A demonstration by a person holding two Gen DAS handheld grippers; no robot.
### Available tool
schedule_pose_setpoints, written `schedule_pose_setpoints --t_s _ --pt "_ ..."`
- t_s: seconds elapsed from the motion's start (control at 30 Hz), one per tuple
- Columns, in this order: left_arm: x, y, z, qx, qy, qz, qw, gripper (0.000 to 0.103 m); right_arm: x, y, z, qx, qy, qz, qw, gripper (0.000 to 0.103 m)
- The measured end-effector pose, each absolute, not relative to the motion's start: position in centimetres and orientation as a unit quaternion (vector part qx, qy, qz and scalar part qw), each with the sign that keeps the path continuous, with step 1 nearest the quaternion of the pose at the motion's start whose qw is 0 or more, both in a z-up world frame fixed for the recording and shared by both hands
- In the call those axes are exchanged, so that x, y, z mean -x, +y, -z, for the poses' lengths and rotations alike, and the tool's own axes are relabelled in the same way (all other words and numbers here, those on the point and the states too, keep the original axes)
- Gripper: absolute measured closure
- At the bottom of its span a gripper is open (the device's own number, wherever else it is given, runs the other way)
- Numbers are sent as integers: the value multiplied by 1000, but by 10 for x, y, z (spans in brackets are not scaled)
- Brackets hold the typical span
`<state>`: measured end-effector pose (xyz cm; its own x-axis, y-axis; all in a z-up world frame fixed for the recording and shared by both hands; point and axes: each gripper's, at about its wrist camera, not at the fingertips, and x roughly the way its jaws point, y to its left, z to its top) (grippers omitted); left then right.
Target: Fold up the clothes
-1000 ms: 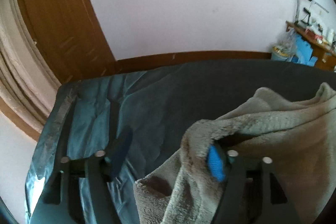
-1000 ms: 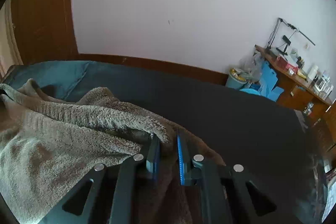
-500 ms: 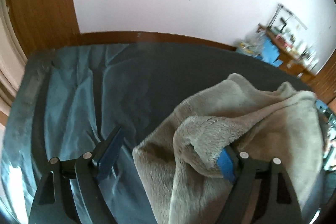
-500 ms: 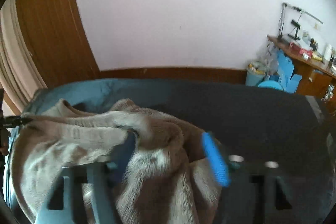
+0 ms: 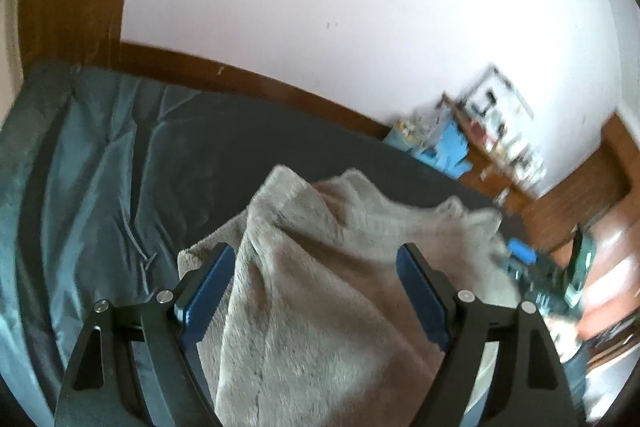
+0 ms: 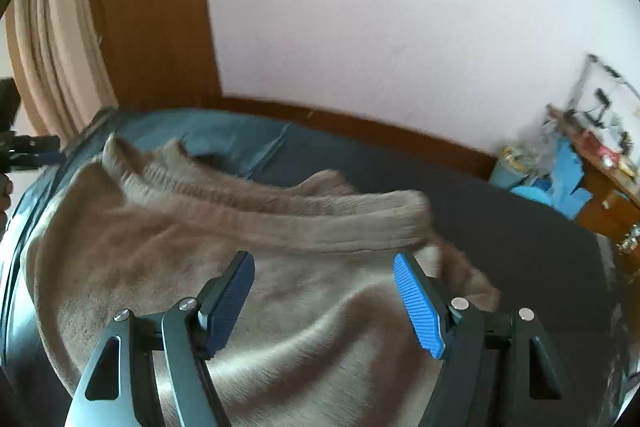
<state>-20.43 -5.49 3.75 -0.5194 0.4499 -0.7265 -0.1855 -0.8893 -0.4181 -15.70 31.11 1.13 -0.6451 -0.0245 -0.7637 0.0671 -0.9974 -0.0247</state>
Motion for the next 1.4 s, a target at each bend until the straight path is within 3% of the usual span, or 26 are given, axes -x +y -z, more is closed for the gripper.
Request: schedule_pose_setpoints --t_s 0.17,0.2,0.27,0.4,0.53,0.8,1.0,1.17,1.4 --pt "203 4 -14 473 63 -874 91 17 193 309 27 -497 14 868 21 29" --pt "208 5 -6 482 70 -870 76 17 200 315 33 -500 12 866 8 29" --pt "220 4 10 501 75 -861 49 17 208 328 39 -495 4 869 -16 29" --pt "232 -14 30 517 31 -855 29 6 205 349 43 -475 -32 878 -36 29" --pt "233 -28 37 515 0 -857 28 5 201 341 47 -467 2 883 -46 29" --pt "219 -30 16 500 18 -865 38 5 180 331 33 -459 10 888 -40 28" --pt "180 -26 -3 473 16 -878 72 5 159 291 -4 -432 15 901 34 27" --pt "150 -27 -8 444 32 -893 65 5 171 255 4 -475 -26 872 114 27" --pt "152 -36 20 467 15 -882 61 2 196 236 43 -518 -3 852 82 27"
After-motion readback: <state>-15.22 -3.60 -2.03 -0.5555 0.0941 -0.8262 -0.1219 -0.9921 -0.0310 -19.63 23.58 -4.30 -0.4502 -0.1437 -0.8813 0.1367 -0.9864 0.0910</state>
